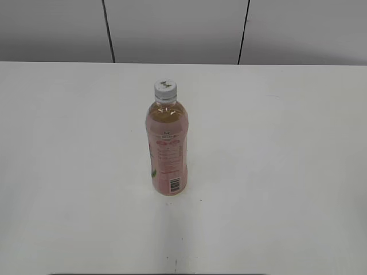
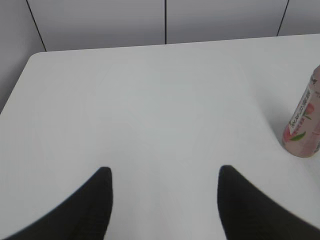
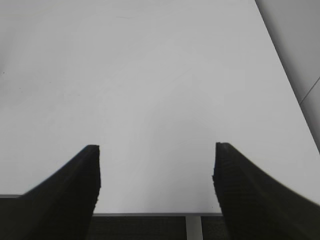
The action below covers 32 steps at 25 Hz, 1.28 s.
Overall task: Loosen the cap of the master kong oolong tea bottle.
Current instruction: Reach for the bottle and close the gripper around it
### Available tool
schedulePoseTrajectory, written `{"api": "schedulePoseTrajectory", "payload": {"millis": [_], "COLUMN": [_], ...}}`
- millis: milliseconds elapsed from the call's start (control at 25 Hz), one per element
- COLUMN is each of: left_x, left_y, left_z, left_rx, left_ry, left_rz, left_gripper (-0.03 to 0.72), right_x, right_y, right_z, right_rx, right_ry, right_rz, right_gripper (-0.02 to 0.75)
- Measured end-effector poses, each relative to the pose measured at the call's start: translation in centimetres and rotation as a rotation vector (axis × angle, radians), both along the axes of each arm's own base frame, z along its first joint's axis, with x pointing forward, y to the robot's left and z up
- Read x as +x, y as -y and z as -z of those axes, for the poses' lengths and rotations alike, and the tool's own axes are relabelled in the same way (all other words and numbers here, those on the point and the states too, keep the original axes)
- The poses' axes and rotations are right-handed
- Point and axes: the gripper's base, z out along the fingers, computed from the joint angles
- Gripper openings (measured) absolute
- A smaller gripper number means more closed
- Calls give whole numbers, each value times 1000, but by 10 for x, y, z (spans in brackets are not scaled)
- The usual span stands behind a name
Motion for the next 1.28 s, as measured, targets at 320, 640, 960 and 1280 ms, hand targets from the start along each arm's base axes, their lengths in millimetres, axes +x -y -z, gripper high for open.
{"api": "schedulePoseTrajectory", "payload": {"millis": [320,640,960,1280], "left_x": [0,0,0,0], "left_y": [0,0,0,0], "left_z": [0,0,0,0], "left_rx": [0,0,0,2], "left_ry": [0,0,0,0], "left_rz": [0,0,0,-1], "left_gripper": [406,406,406,406], "right_x": [0,0,0,0], "right_y": [0,0,0,0], "right_z": [0,0,0,0], "right_rx": [0,0,0,0], "right_ry": [0,0,0,0], "right_rz": [0,0,0,0], "right_gripper": [534,534,534,534]}}
